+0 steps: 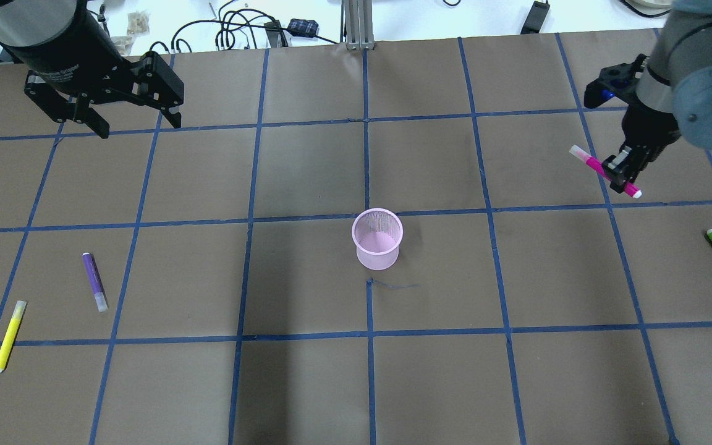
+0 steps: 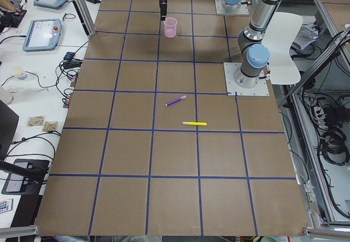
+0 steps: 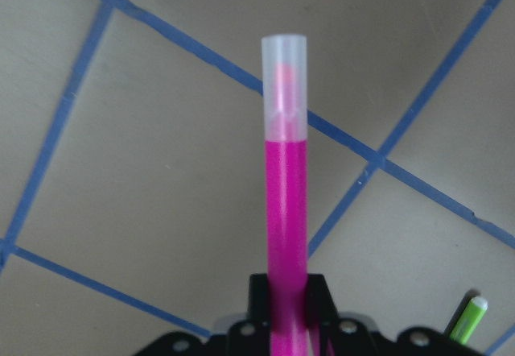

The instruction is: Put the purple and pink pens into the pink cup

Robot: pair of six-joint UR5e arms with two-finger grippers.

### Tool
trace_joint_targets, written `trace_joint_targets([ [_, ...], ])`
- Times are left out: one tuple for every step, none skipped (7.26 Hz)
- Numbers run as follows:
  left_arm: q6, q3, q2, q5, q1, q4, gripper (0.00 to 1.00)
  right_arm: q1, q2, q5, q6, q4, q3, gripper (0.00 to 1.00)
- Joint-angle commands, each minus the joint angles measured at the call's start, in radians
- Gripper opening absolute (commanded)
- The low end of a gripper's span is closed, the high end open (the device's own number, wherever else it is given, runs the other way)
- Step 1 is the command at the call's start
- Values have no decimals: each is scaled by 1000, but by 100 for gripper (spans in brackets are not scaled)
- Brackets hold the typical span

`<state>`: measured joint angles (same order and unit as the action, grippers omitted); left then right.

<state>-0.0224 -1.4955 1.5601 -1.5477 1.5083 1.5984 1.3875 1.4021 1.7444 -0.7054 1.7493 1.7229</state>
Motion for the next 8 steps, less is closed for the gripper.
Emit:
trace_joint_targets([
  [69,-2,-5,-6,1,5,100,209,-9,36,276,-129,-75,0],
  [96,0,-8,-11,1,3,100,269,-12,91,331,-146,-83,0],
  [97,-2,-6,-9,1,2,100,310,-12,118,334,-149,-83,0],
  [98,-2,-3,-8,1,0,100,341,-14,133,302,-161,-85,0],
  [98,-2,-5,-8,1,0,100,382,-21,138,256,-160,-91,0],
  [98,-2,-3,-9,1,0,100,430,-37,144,189,-162,-110,0],
  [96,-2,-3,-8,1,0,100,489,-61,168,94,-163,-138,0],
  [94,-2,-3,-8,1,0,100,539,-92,223,60,-160,-146,0],
])
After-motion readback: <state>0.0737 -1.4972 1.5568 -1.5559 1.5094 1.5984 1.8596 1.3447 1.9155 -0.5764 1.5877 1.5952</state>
